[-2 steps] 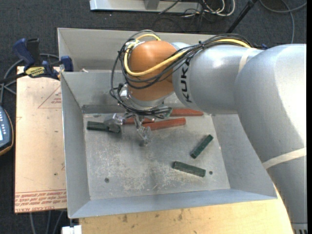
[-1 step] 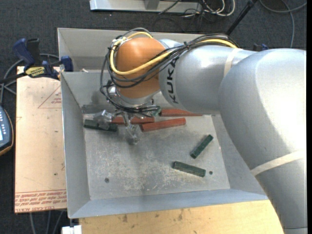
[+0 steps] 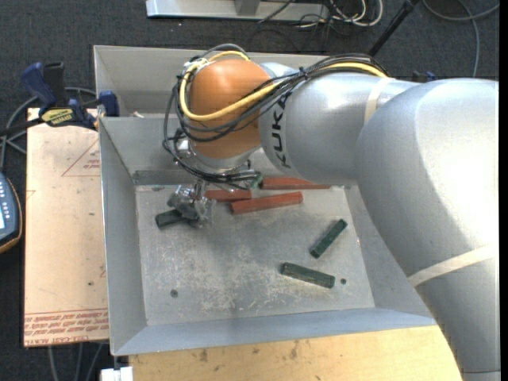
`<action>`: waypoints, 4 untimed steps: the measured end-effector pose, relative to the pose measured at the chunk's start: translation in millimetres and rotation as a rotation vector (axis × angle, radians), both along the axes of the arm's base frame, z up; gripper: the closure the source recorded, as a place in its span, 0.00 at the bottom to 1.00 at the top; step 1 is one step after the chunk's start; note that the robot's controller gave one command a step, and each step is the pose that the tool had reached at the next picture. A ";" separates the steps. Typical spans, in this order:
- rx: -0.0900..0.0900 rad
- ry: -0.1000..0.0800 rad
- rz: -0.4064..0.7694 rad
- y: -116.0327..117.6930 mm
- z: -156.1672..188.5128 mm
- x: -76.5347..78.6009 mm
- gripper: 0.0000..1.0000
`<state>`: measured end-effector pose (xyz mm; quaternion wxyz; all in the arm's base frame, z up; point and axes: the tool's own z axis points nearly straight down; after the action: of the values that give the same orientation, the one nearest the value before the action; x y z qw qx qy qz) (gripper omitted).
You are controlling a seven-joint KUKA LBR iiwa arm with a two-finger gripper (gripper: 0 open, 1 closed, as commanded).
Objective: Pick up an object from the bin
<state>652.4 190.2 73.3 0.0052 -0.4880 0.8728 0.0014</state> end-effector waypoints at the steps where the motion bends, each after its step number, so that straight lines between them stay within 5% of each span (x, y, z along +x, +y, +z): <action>1: -0.003 0.003 0.000 -1.5 -1.8 -0.8 0.00; 2: 0.000 0.000 0.000 -0.4 0.1 0.2 1.00; 3: -0.003 0.003 0.000 -1.6 -1.7 -0.7 0.00; 4: -0.005 -0.005 0.033 -52.1 82.8 4.4 0.00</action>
Offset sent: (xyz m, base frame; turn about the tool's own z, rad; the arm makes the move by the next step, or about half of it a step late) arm 0.0000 0.0000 0.0000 0.0000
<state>656.8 138.1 156.1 0.0059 -0.5022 0.8647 -0.0020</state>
